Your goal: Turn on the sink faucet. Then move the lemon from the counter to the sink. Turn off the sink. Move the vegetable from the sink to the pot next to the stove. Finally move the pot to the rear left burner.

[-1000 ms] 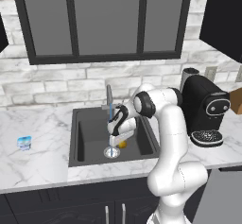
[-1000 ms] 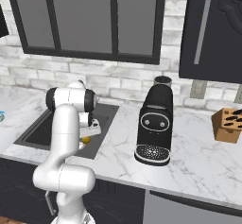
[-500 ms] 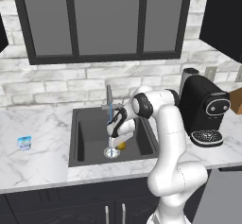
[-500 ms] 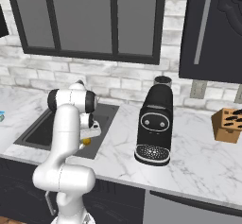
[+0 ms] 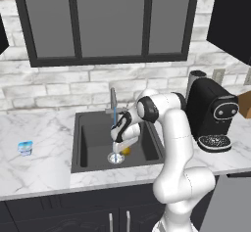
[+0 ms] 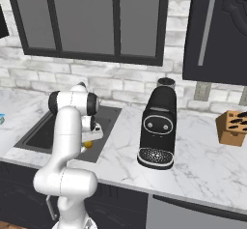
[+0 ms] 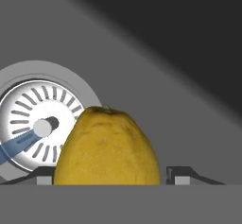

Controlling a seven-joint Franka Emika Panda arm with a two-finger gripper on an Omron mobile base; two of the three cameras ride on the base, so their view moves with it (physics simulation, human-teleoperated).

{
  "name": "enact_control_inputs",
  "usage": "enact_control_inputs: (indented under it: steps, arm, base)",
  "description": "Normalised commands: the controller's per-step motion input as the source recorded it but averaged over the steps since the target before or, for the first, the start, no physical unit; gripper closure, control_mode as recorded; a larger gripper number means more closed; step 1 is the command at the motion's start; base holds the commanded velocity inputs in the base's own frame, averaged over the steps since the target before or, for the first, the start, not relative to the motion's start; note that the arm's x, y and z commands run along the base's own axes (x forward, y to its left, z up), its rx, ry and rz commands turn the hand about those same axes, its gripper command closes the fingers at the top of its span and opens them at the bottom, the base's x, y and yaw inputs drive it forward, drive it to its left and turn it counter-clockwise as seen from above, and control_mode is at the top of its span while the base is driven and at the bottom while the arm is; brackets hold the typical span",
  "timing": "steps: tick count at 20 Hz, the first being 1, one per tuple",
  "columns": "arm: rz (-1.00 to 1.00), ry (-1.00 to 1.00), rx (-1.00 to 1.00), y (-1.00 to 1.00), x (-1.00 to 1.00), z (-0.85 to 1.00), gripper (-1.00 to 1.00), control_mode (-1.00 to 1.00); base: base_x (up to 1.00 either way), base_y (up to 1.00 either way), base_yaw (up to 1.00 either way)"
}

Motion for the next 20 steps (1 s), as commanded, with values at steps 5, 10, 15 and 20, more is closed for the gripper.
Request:
enact_control_inputs:
  steps: [5, 10, 15, 20]
  arm:
    - [0.0, -0.11, 0.0, 0.01, -0.02, 0.0, -1.0, -1.0]
    - [0.0, -0.12, 0.0, 0.0, -0.08, 0.16, -1.0, -1.0]
    - [0.0, -0.06, 0.0, 0.0, -0.08, 0.16, -1.0, -1.0]
    - [0.0, -0.07, 0.0, -0.01, -0.17, 0.32, -1.0, -1.0]
  base:
    - [0.0, 0.0, 0.0]
    - [0.0, 0.0, 0.0]
    - [0.0, 0.0, 0.0]
    - [0.0, 0.0, 0.0]
